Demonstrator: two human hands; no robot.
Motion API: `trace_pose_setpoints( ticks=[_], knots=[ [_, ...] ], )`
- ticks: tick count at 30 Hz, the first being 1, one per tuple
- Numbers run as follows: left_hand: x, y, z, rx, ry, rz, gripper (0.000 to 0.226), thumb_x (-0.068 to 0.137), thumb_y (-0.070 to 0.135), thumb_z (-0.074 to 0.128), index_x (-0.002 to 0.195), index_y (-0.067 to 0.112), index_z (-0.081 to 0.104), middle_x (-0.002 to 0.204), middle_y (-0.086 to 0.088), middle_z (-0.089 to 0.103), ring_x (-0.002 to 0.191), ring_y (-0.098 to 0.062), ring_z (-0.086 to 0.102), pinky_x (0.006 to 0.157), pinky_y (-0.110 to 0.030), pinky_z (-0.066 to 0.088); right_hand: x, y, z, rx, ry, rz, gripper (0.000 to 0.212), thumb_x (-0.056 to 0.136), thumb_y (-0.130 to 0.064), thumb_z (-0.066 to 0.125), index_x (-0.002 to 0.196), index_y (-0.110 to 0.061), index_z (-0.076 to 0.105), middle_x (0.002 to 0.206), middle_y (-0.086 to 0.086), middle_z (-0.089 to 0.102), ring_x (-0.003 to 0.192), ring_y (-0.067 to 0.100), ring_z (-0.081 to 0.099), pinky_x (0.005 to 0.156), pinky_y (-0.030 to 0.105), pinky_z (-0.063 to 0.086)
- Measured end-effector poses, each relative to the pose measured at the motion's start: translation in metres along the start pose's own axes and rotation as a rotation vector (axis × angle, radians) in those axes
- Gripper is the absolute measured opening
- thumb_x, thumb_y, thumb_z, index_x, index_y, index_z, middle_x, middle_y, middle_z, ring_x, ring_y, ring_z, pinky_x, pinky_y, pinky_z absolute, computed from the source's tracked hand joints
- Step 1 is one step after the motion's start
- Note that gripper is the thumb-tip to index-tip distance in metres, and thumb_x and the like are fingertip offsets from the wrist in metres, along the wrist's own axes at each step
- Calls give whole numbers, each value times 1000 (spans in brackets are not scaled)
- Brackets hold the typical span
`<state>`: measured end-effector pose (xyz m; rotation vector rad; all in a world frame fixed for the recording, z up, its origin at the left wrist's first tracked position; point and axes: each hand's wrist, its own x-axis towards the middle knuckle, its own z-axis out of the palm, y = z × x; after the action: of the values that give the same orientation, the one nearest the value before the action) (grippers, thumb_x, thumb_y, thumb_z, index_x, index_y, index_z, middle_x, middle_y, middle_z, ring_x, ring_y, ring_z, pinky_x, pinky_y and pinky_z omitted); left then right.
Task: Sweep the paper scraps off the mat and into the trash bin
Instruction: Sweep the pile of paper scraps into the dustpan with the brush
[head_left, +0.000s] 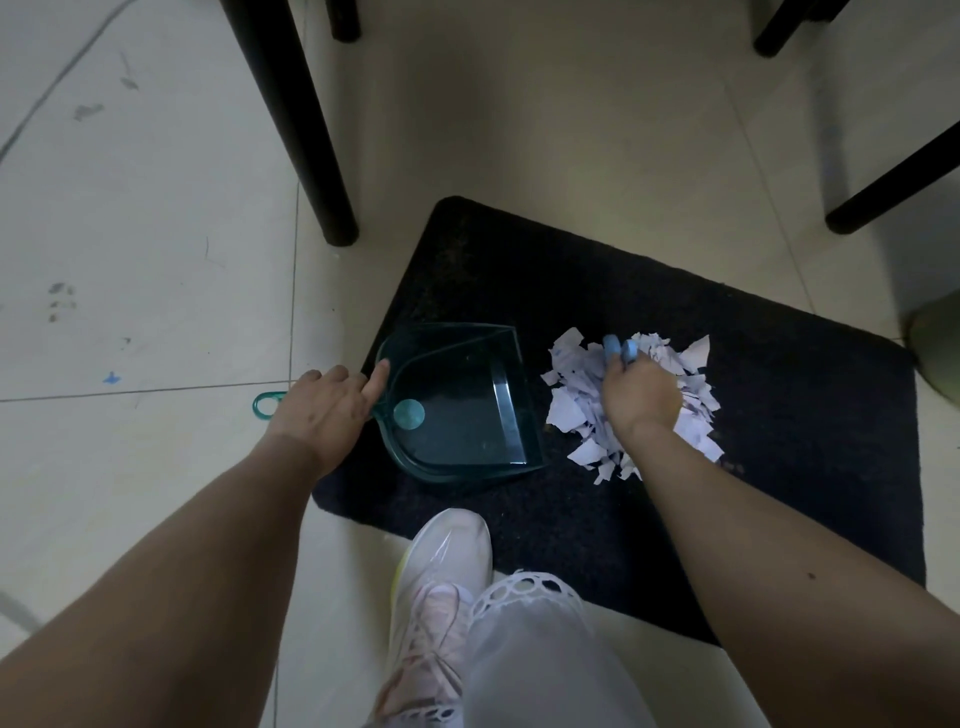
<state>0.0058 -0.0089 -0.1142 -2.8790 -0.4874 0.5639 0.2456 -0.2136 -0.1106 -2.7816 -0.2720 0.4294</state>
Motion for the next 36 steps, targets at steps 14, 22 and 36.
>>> trace_pose_setpoints(
  ticks=[14,22,36],
  knots=[
    [0,0,1,-9,1,7,70,96,13,37,154,11,-2,122,-2,55,110,-22,51,90,-32,43,-21,-35,9,257,-100,-186,43,96,-37,44,66,-8,57,62,8,56,55,23,51,54,33,43],
    [2,-2,2,-7,-1,2,70,96,13,38,154,11,-1,123,-2,55,110,-23,51,88,-33,44,14,-21,-3,26,102,-196,32,100,-30,38,108,-10,60,78,13,62,75,31,59,62,30,36],
    [3,-5,4,-12,0,-5,73,94,11,40,154,11,-1,122,-2,56,109,-22,51,88,-32,43,-22,-44,17,135,-171,-293,45,97,-33,45,56,-16,40,53,0,44,52,20,45,53,28,33]
  ],
)
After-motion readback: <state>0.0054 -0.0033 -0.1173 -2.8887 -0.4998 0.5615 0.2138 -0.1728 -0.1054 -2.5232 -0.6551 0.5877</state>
